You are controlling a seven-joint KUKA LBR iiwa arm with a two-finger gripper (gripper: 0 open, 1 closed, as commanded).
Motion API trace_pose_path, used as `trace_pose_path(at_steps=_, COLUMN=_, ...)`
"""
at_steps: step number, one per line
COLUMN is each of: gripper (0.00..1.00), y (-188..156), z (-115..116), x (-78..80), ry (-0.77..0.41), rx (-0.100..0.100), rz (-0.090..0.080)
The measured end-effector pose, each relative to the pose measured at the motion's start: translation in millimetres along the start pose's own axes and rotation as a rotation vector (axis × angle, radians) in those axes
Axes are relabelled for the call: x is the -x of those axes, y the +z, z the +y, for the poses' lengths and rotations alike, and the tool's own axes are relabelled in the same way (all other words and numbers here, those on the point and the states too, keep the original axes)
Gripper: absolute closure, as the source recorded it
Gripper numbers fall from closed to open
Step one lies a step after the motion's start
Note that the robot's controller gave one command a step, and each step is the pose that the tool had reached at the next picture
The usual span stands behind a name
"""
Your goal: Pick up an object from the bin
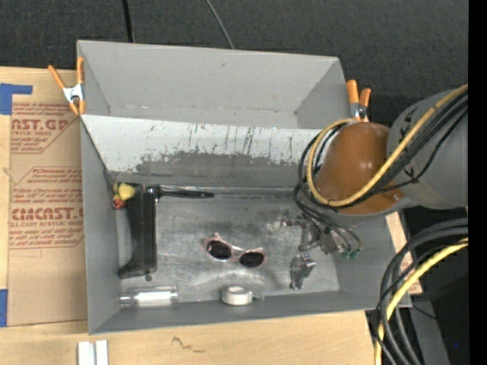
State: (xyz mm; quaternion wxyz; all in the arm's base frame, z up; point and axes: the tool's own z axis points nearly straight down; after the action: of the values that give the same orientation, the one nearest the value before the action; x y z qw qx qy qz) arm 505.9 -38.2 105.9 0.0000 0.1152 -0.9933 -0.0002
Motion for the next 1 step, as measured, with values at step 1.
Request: trace_pose_path(at_steps=1, gripper=0.00, y=25.2, z=36.3, x=12.6, ry=0.042, rx=0.000, rz=0.001)
